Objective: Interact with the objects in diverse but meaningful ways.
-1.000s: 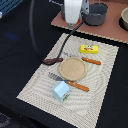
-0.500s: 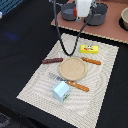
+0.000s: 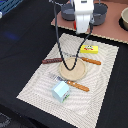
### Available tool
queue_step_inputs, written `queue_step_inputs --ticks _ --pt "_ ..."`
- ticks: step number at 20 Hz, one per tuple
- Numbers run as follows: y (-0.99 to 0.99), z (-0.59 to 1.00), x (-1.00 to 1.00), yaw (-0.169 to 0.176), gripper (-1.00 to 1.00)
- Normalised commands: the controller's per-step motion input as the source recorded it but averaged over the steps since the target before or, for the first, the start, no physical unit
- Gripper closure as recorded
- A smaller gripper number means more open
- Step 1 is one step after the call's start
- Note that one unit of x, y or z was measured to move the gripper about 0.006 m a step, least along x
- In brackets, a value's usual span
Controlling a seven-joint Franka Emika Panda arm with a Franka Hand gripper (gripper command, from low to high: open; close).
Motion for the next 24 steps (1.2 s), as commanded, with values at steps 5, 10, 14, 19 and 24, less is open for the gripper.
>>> queue_step_inputs --ticks 5,10,14,19,24 --pt "0.36 0.21 -0.97 0.038 1.0" --pt "0.3 0.13 -0.59 0.033 1.0" --pt "0.21 0.08 -0.22 0.007 -1.0" --pt "0.1 0.0 0.0 0.01 -1.0" --pt "0.01 0.03 0.21 0.0 -1.0"
